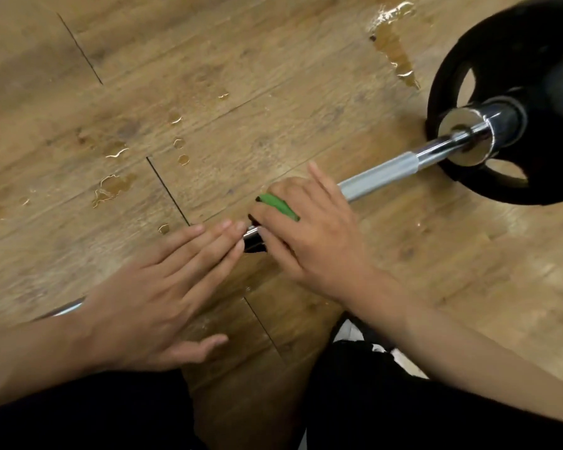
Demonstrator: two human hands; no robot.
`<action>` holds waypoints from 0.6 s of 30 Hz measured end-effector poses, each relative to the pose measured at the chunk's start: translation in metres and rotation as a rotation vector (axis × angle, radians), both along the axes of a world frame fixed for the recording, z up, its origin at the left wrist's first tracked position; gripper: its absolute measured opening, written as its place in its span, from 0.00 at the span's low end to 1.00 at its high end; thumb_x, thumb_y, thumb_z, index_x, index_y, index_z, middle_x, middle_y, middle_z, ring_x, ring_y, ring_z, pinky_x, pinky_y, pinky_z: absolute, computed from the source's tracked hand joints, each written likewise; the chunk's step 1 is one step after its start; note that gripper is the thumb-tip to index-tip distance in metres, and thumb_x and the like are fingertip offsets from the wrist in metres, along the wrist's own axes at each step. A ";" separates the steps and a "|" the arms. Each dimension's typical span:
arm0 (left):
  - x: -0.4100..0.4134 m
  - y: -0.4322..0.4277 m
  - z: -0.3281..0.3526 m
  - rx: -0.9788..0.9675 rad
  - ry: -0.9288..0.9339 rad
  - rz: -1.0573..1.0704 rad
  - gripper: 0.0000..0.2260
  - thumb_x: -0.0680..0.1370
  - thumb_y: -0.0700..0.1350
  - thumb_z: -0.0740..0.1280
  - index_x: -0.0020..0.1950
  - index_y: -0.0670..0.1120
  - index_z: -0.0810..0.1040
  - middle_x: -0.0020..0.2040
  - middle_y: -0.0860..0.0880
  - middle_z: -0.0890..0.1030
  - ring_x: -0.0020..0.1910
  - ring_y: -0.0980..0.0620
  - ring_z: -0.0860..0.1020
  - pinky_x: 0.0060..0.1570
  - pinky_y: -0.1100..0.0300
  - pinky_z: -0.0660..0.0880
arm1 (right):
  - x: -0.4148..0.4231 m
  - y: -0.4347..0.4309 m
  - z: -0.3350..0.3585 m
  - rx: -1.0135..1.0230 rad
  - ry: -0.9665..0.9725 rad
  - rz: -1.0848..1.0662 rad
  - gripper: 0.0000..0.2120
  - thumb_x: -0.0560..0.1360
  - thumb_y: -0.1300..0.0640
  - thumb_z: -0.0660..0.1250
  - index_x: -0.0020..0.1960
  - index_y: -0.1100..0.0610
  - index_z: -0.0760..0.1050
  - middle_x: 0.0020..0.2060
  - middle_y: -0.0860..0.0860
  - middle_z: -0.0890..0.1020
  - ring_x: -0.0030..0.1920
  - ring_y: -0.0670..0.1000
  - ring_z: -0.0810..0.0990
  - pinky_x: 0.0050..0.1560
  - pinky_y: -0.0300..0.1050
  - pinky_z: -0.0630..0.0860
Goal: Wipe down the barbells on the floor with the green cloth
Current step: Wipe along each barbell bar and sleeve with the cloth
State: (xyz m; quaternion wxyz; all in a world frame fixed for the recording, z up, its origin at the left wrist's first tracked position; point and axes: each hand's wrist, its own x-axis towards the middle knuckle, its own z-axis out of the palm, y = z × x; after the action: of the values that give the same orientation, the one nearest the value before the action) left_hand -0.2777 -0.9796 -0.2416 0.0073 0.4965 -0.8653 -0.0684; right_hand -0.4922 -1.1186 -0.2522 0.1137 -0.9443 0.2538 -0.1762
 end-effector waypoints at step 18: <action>0.023 -0.019 0.001 0.082 0.029 -0.017 0.47 0.80 0.71 0.59 0.85 0.37 0.53 0.85 0.39 0.52 0.84 0.40 0.53 0.80 0.41 0.54 | -0.061 -0.090 -0.023 -0.126 -0.137 -0.500 0.13 0.86 0.56 0.59 0.59 0.60 0.80 0.58 0.62 0.79 0.62 0.60 0.76 0.74 0.68 0.64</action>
State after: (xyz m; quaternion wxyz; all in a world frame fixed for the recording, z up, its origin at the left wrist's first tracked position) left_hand -0.2545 -0.9982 -0.2409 -0.0011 0.4880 -0.8658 -0.1110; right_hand -0.5530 -1.2089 -0.2751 0.0244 -0.8433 0.4594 -0.2778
